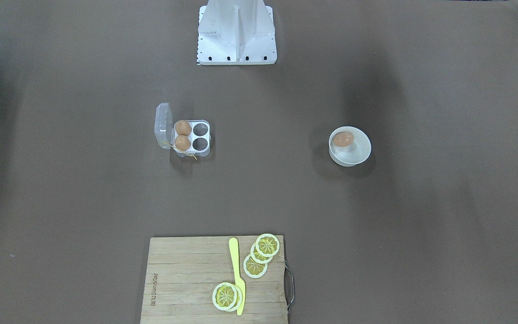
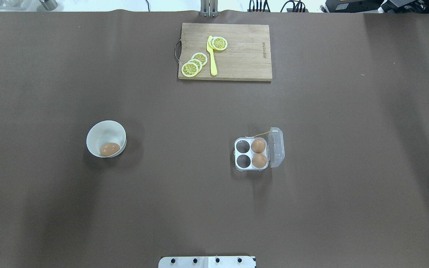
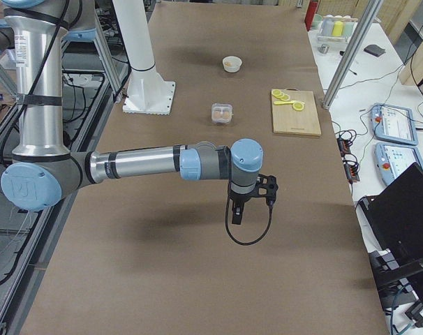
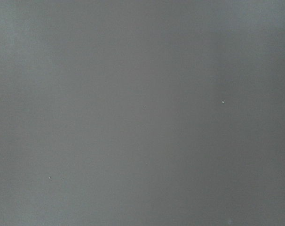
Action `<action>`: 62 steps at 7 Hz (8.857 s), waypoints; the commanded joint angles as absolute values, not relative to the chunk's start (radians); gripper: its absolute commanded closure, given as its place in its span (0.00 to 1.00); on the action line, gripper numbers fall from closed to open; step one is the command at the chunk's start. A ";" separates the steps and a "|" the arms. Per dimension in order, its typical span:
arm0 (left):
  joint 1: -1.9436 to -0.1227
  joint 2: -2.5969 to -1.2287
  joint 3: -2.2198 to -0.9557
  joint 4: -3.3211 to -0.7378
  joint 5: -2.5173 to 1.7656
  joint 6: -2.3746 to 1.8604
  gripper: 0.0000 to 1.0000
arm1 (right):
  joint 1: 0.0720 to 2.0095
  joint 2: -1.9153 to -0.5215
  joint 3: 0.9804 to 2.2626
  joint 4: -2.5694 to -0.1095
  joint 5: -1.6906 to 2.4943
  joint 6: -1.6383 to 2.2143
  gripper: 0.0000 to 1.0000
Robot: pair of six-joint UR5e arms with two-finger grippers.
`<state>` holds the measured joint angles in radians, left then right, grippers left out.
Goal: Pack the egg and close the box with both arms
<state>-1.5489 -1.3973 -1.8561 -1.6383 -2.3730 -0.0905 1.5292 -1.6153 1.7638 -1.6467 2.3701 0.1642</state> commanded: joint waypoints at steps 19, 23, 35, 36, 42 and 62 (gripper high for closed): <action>-1.296 -1.799 -1.948 -1.421 -2.205 -0.470 0.02 | 1.540 -1.606 1.770 -1.647 2.414 0.173 0.00; -0.925 -1.871 -1.970 -1.493 -2.071 -0.945 0.02 | 1.540 -1.608 1.769 -1.649 2.419 0.176 0.00; -0.719 -1.914 -1.727 -1.750 -2.037 -1.038 0.11 | 1.540 -1.612 1.770 -1.651 2.427 0.178 0.00; -0.718 -1.914 -1.724 -1.758 -2.037 -1.040 0.10 | 1.540 -1.612 1.770 -1.649 2.427 0.178 0.00; -0.695 -1.924 -1.666 -1.858 -2.048 -1.218 0.09 | 1.540 -1.614 1.773 -1.647 2.433 0.178 0.00; -0.653 -1.878 -1.721 -1.847 -2.048 -1.261 0.63 | 1.539 -1.598 1.776 -1.654 2.428 0.176 0.00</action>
<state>-0.6536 -1.8856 -1.7094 -1.8480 -2.0473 -1.2597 1.5386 -1.5983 1.7755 -1.6520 2.4287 0.1764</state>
